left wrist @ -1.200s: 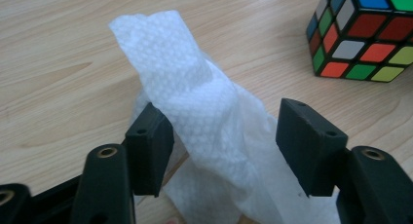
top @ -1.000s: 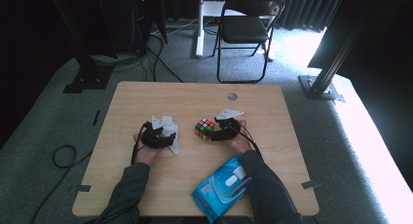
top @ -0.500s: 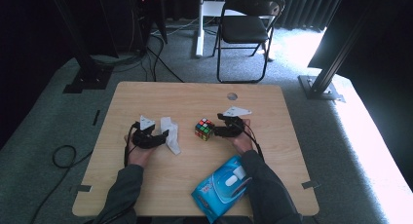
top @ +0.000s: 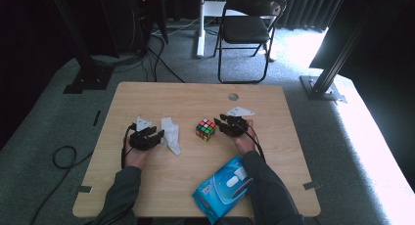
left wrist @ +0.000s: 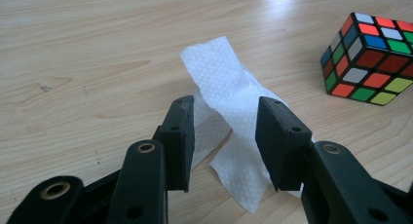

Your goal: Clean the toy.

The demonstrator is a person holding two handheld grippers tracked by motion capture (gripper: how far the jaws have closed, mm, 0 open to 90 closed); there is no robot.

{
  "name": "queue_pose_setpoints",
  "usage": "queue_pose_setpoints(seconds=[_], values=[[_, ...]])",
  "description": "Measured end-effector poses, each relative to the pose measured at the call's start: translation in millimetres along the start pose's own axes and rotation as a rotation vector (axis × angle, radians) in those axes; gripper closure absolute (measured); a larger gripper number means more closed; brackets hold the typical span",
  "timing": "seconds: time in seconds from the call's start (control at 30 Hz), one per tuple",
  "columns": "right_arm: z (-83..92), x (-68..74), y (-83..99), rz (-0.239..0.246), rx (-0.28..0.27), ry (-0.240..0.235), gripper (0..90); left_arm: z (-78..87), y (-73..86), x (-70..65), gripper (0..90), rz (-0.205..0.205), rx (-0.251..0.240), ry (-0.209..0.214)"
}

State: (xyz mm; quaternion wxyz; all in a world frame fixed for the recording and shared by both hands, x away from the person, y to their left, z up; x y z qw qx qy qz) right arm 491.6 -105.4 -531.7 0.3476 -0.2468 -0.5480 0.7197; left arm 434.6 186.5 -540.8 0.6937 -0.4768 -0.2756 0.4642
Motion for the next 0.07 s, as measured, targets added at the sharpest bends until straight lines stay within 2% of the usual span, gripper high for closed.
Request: queue_pose_setpoints(seconds=[0.07], values=[[-0.1,-0.4,0.5,0.0,0.0,0.002,63.6,-0.7,0.8,0.6,58.6,-0.004,0.006,-0.005]])
Point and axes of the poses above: each handheld gripper's, and its own axes: z roughly backward along the jaws, y roughly out of its underside, x roughly to its left, the point moved 6 cm from there along -z, roughly forward along the jaws, and after that the axes turned 12 degrees about -x, right-handed, at the moved point
